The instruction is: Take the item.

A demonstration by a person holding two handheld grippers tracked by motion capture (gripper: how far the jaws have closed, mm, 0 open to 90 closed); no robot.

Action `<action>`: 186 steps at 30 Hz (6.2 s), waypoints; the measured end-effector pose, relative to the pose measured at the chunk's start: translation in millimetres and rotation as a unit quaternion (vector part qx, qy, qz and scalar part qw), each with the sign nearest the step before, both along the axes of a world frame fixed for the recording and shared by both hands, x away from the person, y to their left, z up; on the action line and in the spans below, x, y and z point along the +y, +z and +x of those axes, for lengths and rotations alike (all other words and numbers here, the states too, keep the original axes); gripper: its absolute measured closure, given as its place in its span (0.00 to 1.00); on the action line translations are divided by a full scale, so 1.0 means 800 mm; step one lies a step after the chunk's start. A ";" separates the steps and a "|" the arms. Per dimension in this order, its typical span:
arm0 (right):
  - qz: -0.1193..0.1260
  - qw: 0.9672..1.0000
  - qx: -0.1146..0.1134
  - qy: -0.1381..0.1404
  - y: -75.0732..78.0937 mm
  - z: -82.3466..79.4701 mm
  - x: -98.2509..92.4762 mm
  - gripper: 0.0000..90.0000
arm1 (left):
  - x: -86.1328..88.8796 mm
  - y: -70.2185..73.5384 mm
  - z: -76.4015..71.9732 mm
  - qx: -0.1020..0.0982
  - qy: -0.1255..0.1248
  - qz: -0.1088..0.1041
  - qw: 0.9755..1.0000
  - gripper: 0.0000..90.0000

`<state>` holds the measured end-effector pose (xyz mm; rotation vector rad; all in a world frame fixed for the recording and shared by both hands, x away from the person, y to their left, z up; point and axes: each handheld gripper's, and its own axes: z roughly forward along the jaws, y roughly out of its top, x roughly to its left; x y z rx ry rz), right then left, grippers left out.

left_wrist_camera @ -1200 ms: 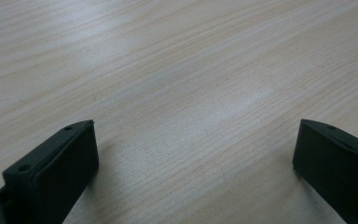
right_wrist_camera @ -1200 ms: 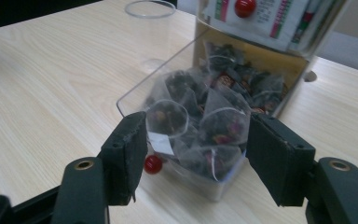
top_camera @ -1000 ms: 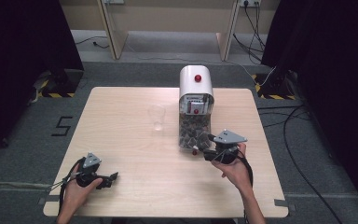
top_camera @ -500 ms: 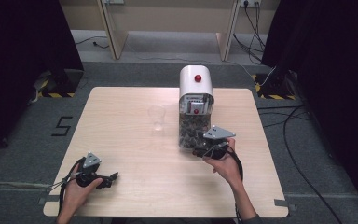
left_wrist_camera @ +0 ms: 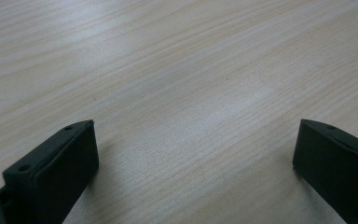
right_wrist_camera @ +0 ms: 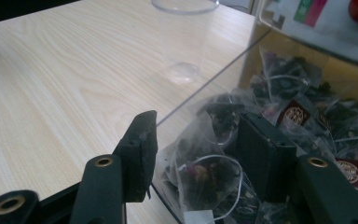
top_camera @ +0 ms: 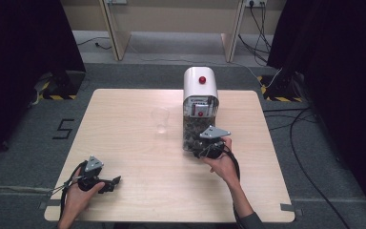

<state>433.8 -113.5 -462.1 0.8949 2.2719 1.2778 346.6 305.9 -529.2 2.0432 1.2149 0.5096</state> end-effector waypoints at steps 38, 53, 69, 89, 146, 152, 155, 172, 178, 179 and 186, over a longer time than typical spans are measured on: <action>0.056 0.995 -0.084 -0.001 0.047 -0.008 -0.020 1.00 | 0.000 0.000 0.000 0.000 0.000 0.001 1.000 0.00; 0.062 0.993 -0.098 0.023 0.084 0.006 0.019 1.00 | 0.000 0.000 0.000 0.000 0.000 0.001 1.000 0.00; 0.056 0.993 -0.104 0.028 0.105 0.031 0.074 1.00 | 0.000 0.000 0.000 0.000 0.000 0.000 1.000 0.00; 0.046 0.993 -0.104 0.005 0.108 0.059 0.112 1.00 | 0.000 0.000 0.000 0.000 0.000 0.000 1.000 0.00; -0.020 0.994 -0.087 -0.056 0.061 0.124 0.179 1.00 | 0.000 0.000 0.000 0.002 -0.001 0.000 1.000 0.00; -0.028 0.995 -0.082 -0.057 0.054 0.125 0.178 1.00 | 0.000 0.000 0.000 0.002 -0.001 0.000 1.000 0.00; -0.033 0.995 -0.077 -0.061 0.051 0.126 0.177 1.00 | 0.000 0.001 0.000 0.002 -0.001 0.001 1.000 0.00; -0.044 0.995 -0.065 -0.059 0.041 0.126 0.178 1.00 | 0.000 0.001 0.000 0.002 -0.001 0.001 1.000 0.00; -0.053 0.995 -0.068 -0.049 0.040 0.123 0.184 0.99 | 0.000 0.001 0.000 0.002 -0.001 0.002 1.000 0.00; -0.056 0.995 -0.067 -0.051 0.039 0.123 0.185 0.99 | 0.000 0.000 0.000 0.002 -0.001 0.000 1.000 0.00; -0.060 0.995 -0.062 -0.047 0.031 0.123 0.187 0.95 | 0.000 0.000 0.000 0.002 -0.001 0.000 1.000 0.00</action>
